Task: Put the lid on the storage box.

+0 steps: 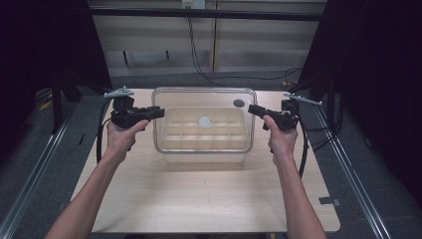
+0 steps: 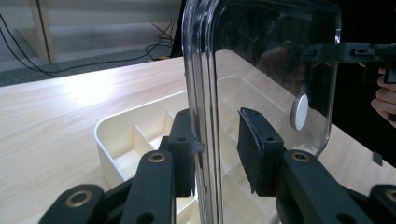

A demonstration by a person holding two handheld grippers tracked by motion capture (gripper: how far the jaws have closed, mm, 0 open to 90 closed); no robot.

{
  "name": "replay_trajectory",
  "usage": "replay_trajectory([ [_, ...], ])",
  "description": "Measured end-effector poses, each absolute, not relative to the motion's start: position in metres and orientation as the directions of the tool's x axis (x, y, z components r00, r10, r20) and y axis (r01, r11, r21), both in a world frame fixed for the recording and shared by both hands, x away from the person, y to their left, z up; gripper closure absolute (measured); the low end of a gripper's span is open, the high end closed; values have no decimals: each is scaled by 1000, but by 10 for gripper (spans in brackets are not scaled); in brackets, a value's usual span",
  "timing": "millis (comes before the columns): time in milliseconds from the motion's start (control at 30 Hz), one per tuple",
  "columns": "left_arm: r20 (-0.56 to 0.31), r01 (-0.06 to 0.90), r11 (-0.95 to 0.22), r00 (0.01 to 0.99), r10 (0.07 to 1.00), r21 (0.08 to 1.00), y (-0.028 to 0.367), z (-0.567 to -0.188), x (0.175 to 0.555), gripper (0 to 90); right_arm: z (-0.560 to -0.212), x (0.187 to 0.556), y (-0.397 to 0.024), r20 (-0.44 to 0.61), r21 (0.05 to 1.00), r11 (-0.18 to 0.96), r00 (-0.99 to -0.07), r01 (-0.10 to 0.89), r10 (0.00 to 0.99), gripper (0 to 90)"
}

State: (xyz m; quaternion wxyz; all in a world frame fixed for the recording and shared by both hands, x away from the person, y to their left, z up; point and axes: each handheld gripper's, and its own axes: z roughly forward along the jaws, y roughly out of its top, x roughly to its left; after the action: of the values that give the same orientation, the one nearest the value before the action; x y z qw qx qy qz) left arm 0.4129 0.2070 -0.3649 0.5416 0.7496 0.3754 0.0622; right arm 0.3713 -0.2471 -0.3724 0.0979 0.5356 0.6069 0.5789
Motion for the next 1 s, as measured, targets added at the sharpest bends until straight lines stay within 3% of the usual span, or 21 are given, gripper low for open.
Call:
replay_trajectory([
  [1000, -342, 543, -127, 675, 654, 830, 201, -386, 441, 607, -401, 403, -246, 533, 779, -283, -355, 559, 768, 710],
])
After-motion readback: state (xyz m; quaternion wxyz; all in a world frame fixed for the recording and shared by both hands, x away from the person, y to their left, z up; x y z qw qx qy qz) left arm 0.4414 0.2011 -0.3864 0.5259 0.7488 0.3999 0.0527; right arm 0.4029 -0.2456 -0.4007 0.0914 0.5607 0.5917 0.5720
